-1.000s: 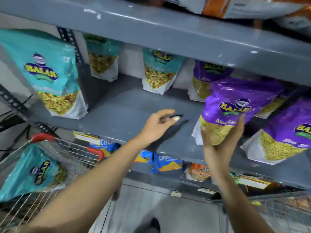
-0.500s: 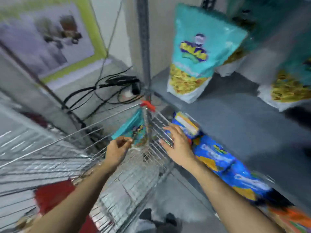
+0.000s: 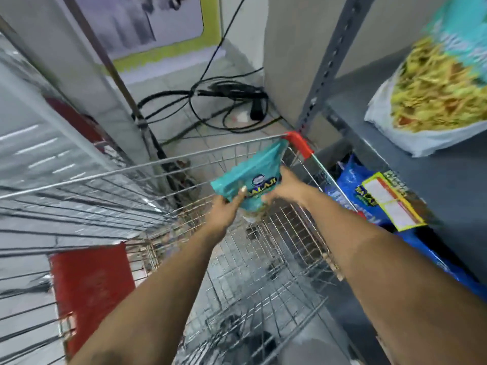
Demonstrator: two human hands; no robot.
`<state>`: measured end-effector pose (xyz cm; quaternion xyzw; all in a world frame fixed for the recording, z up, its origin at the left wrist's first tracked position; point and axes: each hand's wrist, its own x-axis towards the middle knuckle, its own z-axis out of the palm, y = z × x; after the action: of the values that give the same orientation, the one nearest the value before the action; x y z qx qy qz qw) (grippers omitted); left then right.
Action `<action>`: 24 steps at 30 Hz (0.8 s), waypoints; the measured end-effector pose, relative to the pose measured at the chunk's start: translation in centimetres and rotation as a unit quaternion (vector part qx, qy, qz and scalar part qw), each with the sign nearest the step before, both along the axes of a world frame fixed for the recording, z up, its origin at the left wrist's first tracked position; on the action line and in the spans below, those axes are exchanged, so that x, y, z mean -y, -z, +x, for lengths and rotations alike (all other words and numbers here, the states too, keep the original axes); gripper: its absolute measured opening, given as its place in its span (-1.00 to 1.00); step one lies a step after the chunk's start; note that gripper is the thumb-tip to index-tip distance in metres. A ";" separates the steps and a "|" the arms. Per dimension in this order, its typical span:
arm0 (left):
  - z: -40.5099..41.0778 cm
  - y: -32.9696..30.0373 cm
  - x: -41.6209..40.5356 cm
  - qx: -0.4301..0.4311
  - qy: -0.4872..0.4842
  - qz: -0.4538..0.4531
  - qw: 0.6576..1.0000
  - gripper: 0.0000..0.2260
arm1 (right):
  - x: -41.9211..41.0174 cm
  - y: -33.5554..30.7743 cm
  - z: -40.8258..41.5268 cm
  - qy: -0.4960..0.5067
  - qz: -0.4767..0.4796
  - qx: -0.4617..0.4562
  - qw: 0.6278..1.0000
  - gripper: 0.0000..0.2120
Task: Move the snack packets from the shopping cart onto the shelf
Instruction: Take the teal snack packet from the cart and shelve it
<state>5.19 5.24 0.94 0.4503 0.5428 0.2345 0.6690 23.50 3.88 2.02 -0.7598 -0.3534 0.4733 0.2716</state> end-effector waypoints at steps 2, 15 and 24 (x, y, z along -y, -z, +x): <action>0.2 -0.5 -0.2 0.009 0.012 0.023 1.000 -0.67 | -0.1 -0.8 0.1 -0.005 -0.005 -0.041 0.999 -0.30; -0.4 -22.4 4.2 0.082 0.127 0.121 0.981 -0.70 | 13.7 -18.9 -3.3 0.206 0.213 -0.184 0.937 -0.62; 5.9 -33.4 10.4 0.163 0.240 0.223 0.930 -0.75 | 24.2 -32.0 -1.1 0.312 0.304 -0.100 0.895 -0.60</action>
<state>11.10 -5.13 34.32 0.6605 0.2354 0.2523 0.6668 22.43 -20.32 34.03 -0.6598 -0.1964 0.3072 0.6571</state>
